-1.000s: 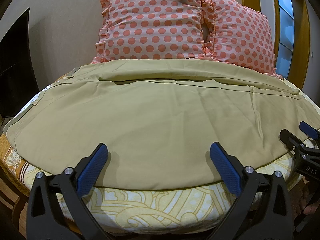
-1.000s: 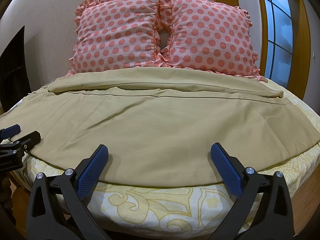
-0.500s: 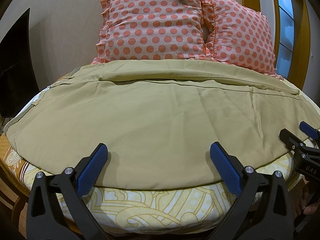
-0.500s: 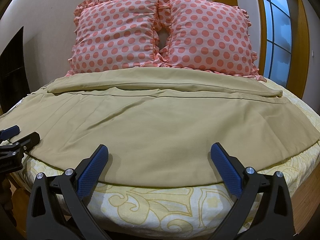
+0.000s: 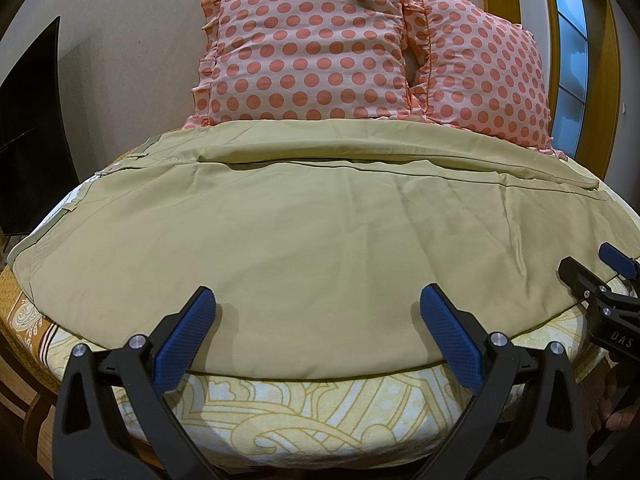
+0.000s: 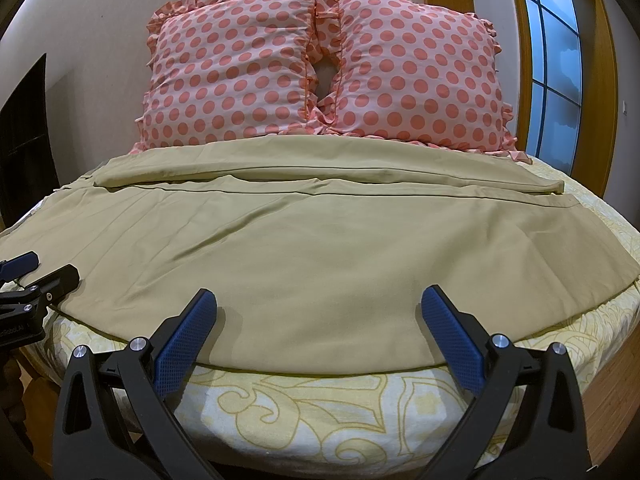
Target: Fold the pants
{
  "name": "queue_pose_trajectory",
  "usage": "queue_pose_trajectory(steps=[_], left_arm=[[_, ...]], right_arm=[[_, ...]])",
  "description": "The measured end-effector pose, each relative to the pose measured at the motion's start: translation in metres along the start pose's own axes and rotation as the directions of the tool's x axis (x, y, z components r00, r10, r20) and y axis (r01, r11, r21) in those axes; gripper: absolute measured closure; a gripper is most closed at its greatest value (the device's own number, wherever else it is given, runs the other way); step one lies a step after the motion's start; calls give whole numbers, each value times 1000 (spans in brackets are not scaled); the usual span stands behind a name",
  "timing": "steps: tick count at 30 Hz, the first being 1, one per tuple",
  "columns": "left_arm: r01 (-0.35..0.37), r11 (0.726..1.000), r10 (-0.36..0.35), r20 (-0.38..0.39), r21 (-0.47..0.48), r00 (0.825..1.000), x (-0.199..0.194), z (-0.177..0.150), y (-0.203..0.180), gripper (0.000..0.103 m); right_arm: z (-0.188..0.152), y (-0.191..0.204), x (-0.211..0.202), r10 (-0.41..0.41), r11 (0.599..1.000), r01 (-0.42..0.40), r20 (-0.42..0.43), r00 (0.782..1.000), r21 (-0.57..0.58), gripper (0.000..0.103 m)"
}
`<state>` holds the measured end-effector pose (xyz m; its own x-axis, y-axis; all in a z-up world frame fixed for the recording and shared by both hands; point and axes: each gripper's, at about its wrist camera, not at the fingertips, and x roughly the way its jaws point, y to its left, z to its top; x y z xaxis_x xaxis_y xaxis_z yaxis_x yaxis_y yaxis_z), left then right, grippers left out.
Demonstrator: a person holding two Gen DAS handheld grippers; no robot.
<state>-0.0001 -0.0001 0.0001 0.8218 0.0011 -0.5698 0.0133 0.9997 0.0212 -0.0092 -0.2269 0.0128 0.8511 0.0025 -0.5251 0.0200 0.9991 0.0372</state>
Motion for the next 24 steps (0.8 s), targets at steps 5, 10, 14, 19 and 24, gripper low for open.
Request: queue_pose_trajectory(steps=[5, 10, 14, 19, 24], left_arm=[[0, 1000, 0, 0, 0, 1000, 0, 0, 0, 2], [0, 1000, 0, 1, 0, 1000, 0, 0, 0, 2], [-1, 1000, 1, 0, 0, 1000, 0, 0, 0, 2], [-1, 1000, 1, 0, 0, 1000, 0, 0, 0, 2], [-1, 1000, 1, 0, 0, 1000, 0, 0, 0, 2]], right_arm=[[0, 0, 0, 0, 1000, 0, 0, 1000, 0, 1], [0, -1, 1, -2, 1000, 2, 0, 1000, 2, 1], [0, -1, 1, -1, 1000, 1, -1, 1000, 1, 1], [0, -1, 1, -1, 1000, 1, 0, 1000, 0, 1], [0, -1, 1, -1, 1000, 1, -1, 1000, 1, 1]])
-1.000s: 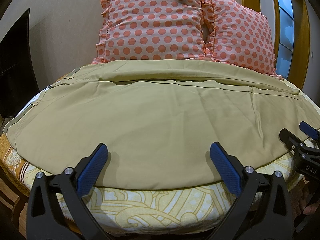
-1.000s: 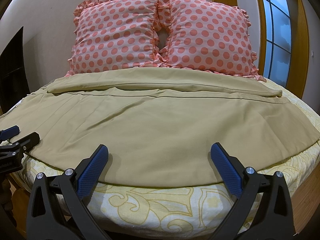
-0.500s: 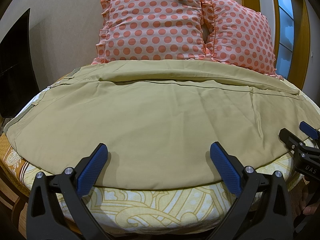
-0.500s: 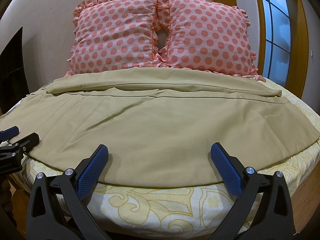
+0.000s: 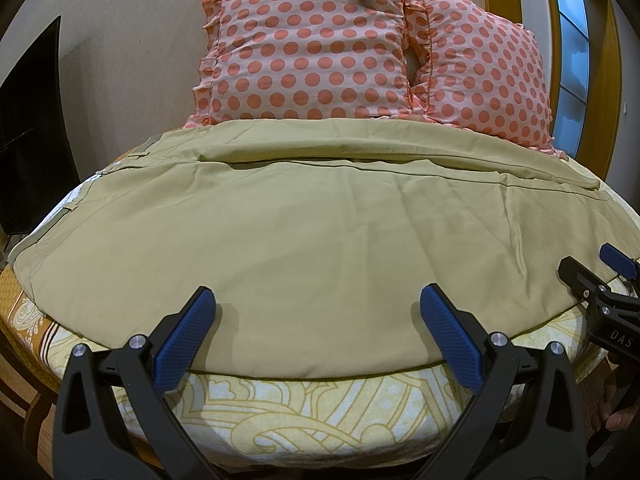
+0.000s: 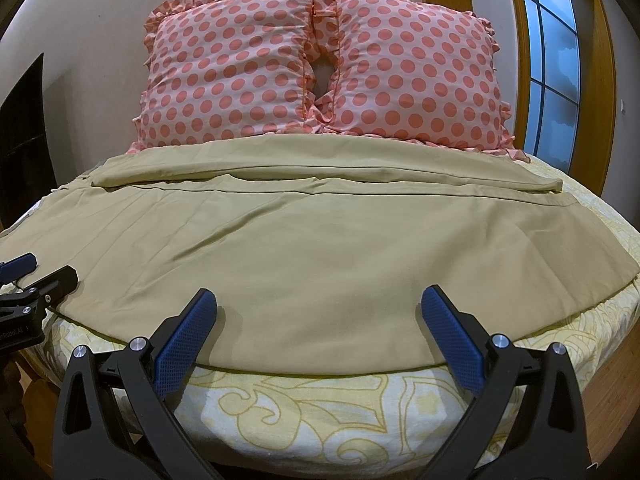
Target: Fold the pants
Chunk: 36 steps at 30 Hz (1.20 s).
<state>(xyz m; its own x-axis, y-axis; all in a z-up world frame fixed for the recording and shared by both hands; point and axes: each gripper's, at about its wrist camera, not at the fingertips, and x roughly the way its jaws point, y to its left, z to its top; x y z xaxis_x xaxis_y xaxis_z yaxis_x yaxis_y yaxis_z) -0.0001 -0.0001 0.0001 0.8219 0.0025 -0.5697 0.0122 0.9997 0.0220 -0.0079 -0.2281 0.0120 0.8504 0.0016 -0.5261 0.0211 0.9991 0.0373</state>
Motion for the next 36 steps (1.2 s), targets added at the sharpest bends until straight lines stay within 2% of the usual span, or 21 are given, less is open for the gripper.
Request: queue_pose_trajectory(steps=[15, 16, 24, 28, 29, 32, 36], left_arm=[[1, 1000, -1, -1, 0, 1000, 0, 0, 0, 2], [1, 1000, -1, -1, 0, 1000, 0, 0, 0, 2], [4, 1000, -4, -14, 3, 1000, -1, 3, 8, 2], [20, 1000, -19, -49, 6, 999, 2, 2, 10, 2], [27, 1000, -27, -68, 1, 997, 3, 5, 13, 2], [15, 999, -18, -77, -33, 997, 8, 23, 22, 2], [-30, 997, 25, -65, -78, 998, 15, 57, 39, 2]], right_arm=[[-1, 11, -2, 1, 1000, -1, 5, 1000, -1, 1], [-3, -1, 1, 1, 1000, -1, 7, 1000, -1, 1], [1, 2, -3, 5, 1000, -5, 2, 1000, -3, 1], [9, 0, 0, 36, 999, -37, -72, 997, -19, 1], [18, -5, 5, 32, 999, -35, -114, 993, -20, 1], [53, -36, 15, 4, 1000, -1, -135, 991, 22, 1], [113, -95, 51, -76, 984, 102, -177, 981, 143, 1]])
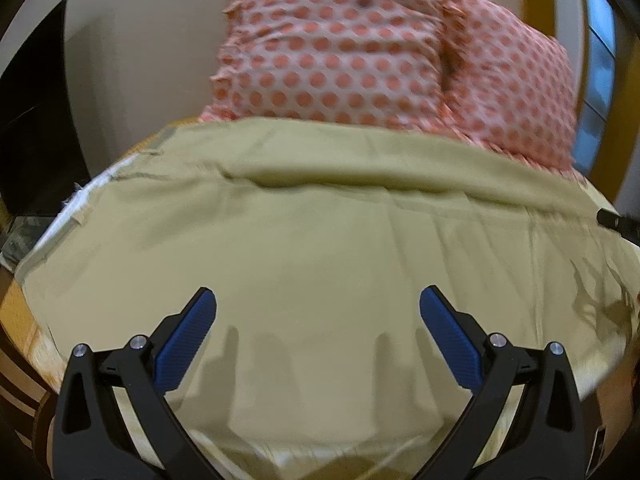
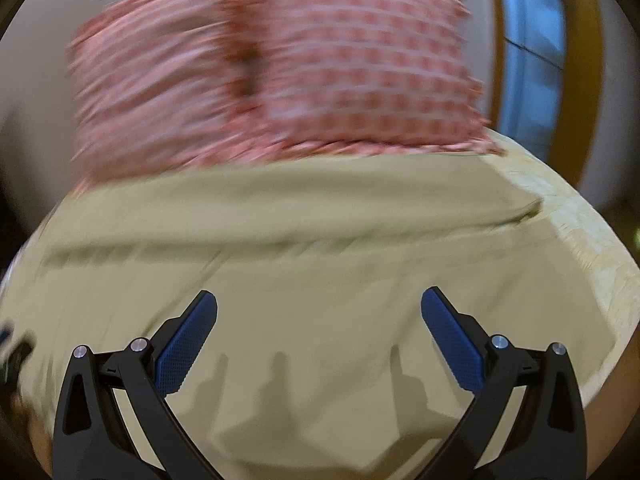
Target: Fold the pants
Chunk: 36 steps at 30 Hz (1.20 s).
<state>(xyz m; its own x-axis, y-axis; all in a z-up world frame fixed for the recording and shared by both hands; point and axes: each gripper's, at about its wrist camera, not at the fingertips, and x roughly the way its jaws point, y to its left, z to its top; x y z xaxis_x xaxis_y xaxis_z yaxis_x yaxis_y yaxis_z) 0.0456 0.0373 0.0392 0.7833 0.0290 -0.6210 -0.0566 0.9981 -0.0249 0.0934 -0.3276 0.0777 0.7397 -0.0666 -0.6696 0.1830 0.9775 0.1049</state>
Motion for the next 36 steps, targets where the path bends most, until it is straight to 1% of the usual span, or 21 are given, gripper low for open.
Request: queue_pose_trajectory(steps=[3, 5, 6, 7, 8, 10, 13, 15, 16, 17, 18, 19, 22, 23, 25, 27, 29, 31, 32, 34, 36], left_arm=[[-4, 1000, 4, 10, -30, 1000, 7, 27, 8, 2], [-4, 999, 5, 14, -47, 1000, 13, 41, 10, 2], [-3, 998, 4, 11, -62, 1000, 18, 49, 12, 2], [2, 997, -1, 8, -73, 1000, 21, 53, 14, 2], [8, 996, -8, 4, -84, 1000, 24, 56, 15, 2], [19, 995, -20, -7, -99, 1000, 32, 62, 16, 2], [34, 994, -36, -15, -107, 999, 41, 66, 15, 2], [42, 994, -44, -21, -106, 999, 45, 68, 15, 2], [44, 993, -46, -24, -105, 999, 47, 69, 15, 2], [44, 994, -47, -25, -105, 999, 48, 69, 15, 2], [42, 994, -45, -26, -105, 999, 48, 69, 16, 2], [40, 993, -43, -26, -108, 999, 49, 69, 16, 2], [51, 991, -53, -17, -127, 998, 47, 69, 20, 2], [52, 990, -54, -16, -130, 998, 47, 69, 21, 2], [51, 990, -54, -16, -133, 998, 43, 69, 22, 2], [56, 990, -57, -2, -133, 998, 35, 69, 25, 2], [59, 990, -57, 18, -132, 998, 26, 70, 29, 2], [57, 989, -52, 38, -136, 998, 18, 74, 36, 2], [62, 989, -55, 55, -137, 997, 14, 77, 41, 2], [70, 988, -58, 88, -135, 994, 10, 84, 49, 2], [86, 987, -72, 108, -133, 992, 12, 94, 56, 2]], right_arm=[[68, -49, 65, -98, 979, 115, -106, 989, 166, 1], [95, -76, 104, -137, 951, 177, -166, 976, 254, 1], [114, -94, 134, -153, 922, 217, -213, 965, 320, 4], [123, -106, 150, -158, 901, 238, -237, 959, 363, 13], [133, -118, 169, -165, 872, 265, -263, 951, 410, 17], [149, -139, 200, -202, 814, 332, -305, 931, 477, 21], [162, -155, 235, -296, 753, 441, -347, 890, 488, 21], [165, -151, 251, -383, 752, 522, -377, 843, 403, 22], [165, -144, 254, -427, 766, 541, -355, 832, 347, 32], [161, -141, 253, -414, 789, 511, -318, 853, 342, 35], [157, -141, 250, -410, 799, 497, -299, 862, 339, 43], [153, -141, 246, -403, 810, 481, -277, 872, 334, 61], [145, -160, 234, -334, 846, 390, -207, 919, 365, 93], [143, -168, 232, -297, 846, 352, -195, 935, 401, 96], [132, -189, 211, -159, 808, 201, -123, 980, 554, 99], [127, -190, 184, -100, 797, 105, -42, 994, 594, 99], [118, -188, 140, -26, 799, -28, 82, 996, 600, 99], [91, -194, 91, 57, 762, -165, 189, 980, 627, 99], [69, -198, 64, 98, 727, -235, 241, 966, 645, 99], [29, -204, 27, 123, 688, -277, 269, 955, 670, 99], [-5, -210, 16, 118, 658, -260, 244, 963, 706, 99]])
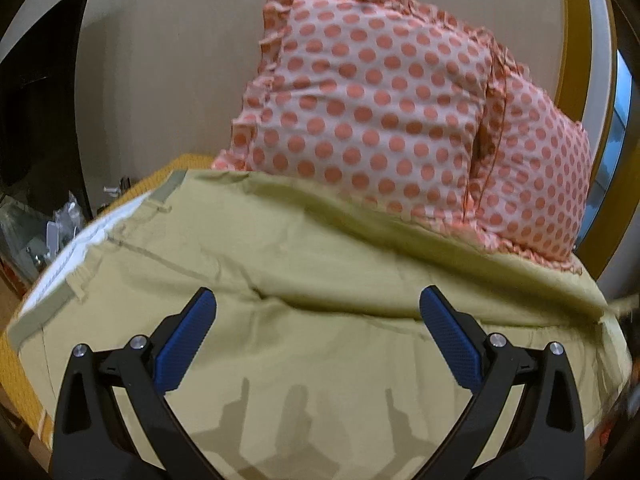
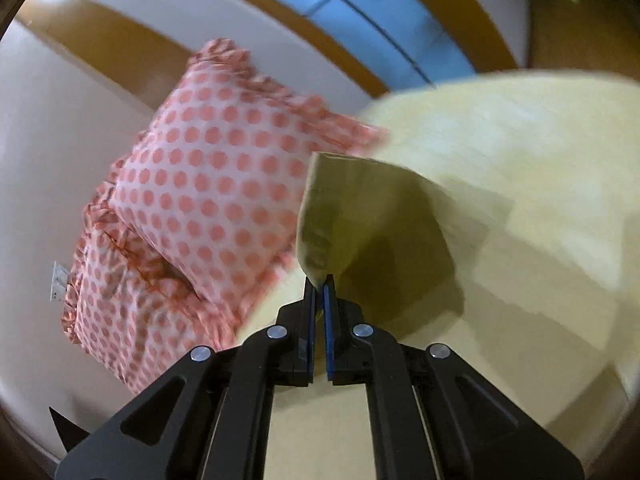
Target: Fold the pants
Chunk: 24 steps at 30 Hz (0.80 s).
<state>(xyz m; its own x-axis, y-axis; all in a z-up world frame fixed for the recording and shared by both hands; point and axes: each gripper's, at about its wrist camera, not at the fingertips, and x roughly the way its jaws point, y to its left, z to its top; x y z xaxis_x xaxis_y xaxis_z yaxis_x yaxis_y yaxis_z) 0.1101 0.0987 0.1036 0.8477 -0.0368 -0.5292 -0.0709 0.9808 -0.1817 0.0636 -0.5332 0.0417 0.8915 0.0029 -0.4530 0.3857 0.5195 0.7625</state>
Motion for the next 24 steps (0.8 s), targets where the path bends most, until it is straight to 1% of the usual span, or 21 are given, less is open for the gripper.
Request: queue_pose_trajectory(steps=[2, 3, 4, 5, 6, 7, 8, 9, 10, 11, 12, 14, 15, 16, 17, 19, 20, 22, 23, 24], left_arm=[[25, 1000, -25, -17, -9, 1000, 11, 12, 5, 2], [50, 999, -50, -27, -15, 998, 17, 18, 7, 2], [84, 996, -85, -41, -25, 995, 23, 22, 9, 2], [111, 993, -113, -65, -42, 991, 31, 26, 11, 2], [149, 986, -156, -90, -72, 984, 40, 31, 15, 2], [165, 981, -175, -103, -99, 979, 46, 34, 18, 2], [177, 974, -193, -117, -140, 974, 56, 38, 24, 2], [181, 970, -202, -125, -163, 971, 63, 40, 26, 2], [178, 965, -208, -143, -195, 968, 74, 44, 30, 2], [176, 960, -214, -163, -217, 963, 84, 47, 32, 2], [172, 958, -216, -185, -231, 959, 93, 49, 34, 2], [153, 951, -218, -233, -268, 948, 115, 54, 39, 4], [141, 940, -228, -264, -311, 937, 128, 55, 44, 7], [133, 930, -239, -288, -342, 927, 140, 56, 47, 12], [118, 916, -249, -313, -382, 916, 155, 57, 51, 15], [80, 905, -242, -349, -418, 906, 180, 59, 55, 28], [64, 902, -233, -358, -426, 904, 188, 60, 57, 30], [30, 893, -218, -373, -450, 902, 208, 63, 62, 45], [25, 889, -215, -369, -457, 904, 215, 65, 64, 55], [20, 887, -210, -365, -461, 907, 221, 67, 67, 90]], right_arm=[[-12, -27, 0, -15, 996, 21, -74, 997, 88, 98], [-15, -33, 1, -19, 993, 31, -101, 995, 118, 91], [-18, -42, 4, -31, 985, 53, -133, 991, 163, 77], [-23, -45, 2, -40, 981, 67, -146, 988, 184, 67], [-26, -47, -4, -38, 978, 68, -148, 988, 197, 63], [-26, -43, -7, -32, 982, 56, -130, 991, 182, 59], [-27, -38, -8, -46, 985, 64, -117, 992, 162, 59], [-27, -34, -6, -55, 987, 70, -103, 993, 146, 61], [-27, -33, -7, -55, 989, 67, -92, 994, 131, 79], [-26, -34, -4, -58, 991, 68, -89, 994, 112, 100], [-24, -35, -1, -58, 992, 67, -94, 994, 103, 101], [-20, -39, -15, 12, 992, -6, -55, 998, 124, 101], [-16, -38, -22, 46, 992, -43, -26, 999, 117, 101], [-14, -36, -26, 66, 992, -63, -16, 998, 109, 101], [-13, -34, -26, 68, 993, -67, -15, 998, 102, 101], [-10, -35, -28, 78, 993, -76, -17, 997, 93, 101], [-9, -35, -27, 86, 992, -84, -16, 996, 92, 101], [-8, -35, -25, 90, 992, -88, -15, 996, 90, 101], [-8, -35, -26, 90, 992, -88, -15, 996, 91, 101], [-8, -35, -26, 90, 992, -88, -15, 996, 89, 101]])
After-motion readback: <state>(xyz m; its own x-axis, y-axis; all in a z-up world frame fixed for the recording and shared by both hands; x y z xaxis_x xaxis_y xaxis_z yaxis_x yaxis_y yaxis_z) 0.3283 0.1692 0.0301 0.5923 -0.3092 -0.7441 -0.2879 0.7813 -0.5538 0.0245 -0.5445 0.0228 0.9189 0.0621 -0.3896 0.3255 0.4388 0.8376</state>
